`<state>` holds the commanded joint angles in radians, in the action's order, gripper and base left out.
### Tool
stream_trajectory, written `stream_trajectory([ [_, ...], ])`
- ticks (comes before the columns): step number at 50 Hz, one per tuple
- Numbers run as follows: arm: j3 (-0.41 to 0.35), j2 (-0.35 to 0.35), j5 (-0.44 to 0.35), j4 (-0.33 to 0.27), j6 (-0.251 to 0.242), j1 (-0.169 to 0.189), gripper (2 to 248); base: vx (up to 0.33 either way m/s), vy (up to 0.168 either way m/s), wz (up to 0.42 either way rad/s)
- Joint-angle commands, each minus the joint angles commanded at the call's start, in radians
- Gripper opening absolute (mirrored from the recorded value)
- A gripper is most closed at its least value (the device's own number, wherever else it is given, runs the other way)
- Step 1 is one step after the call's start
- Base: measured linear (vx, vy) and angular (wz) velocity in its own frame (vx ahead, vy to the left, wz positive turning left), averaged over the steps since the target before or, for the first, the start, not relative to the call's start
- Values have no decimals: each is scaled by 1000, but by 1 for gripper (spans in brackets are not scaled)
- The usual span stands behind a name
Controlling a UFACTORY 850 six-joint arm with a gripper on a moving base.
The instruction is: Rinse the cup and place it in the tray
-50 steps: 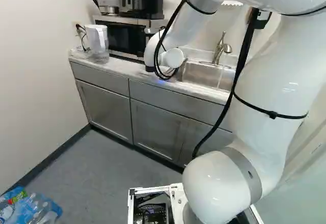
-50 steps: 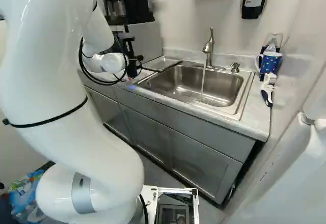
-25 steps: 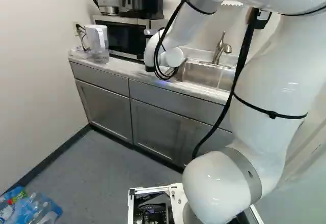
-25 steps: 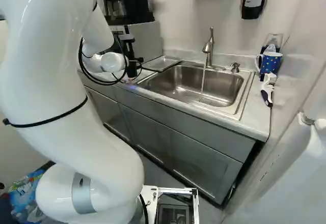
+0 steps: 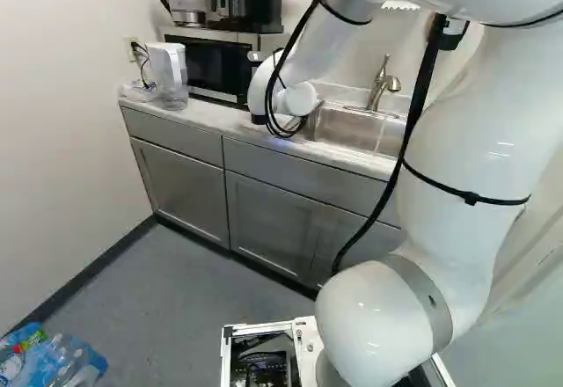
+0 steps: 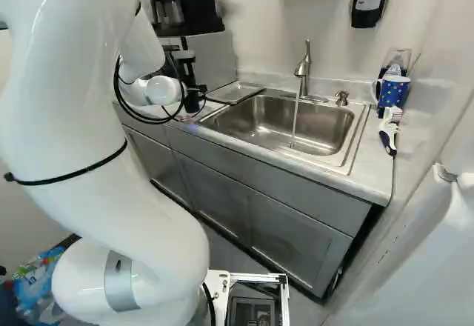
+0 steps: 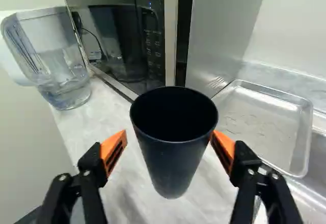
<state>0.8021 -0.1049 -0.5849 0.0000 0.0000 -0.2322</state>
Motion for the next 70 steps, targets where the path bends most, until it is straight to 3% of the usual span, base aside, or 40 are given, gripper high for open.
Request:
stream_trajectory([
  [1, 0, 0, 0, 0, 0, 0, 238, 0, 0, 0],
  [2, 0, 0, 0, 0, 0, 0, 200, 0, 0, 0],
  [6, 0, 0, 0, 0, 0, 0, 200, 0, 0, 0],
  [7, 0, 0, 0, 0, 0, 0, 162, 0, 0, 0],
  [11, 0, 0, 0, 0, 0, 0, 162, 0, 0, 0],
  [12, 0, 0, 0, 0, 0, 0, 130, 0, 0, 0],
  [27, 3, 4, 0, 0, 0, 8, 126, 0, 0, 0],
  [70, 60, 38, 0, 0, 0, 100, 126, 0, 0, 0],
])
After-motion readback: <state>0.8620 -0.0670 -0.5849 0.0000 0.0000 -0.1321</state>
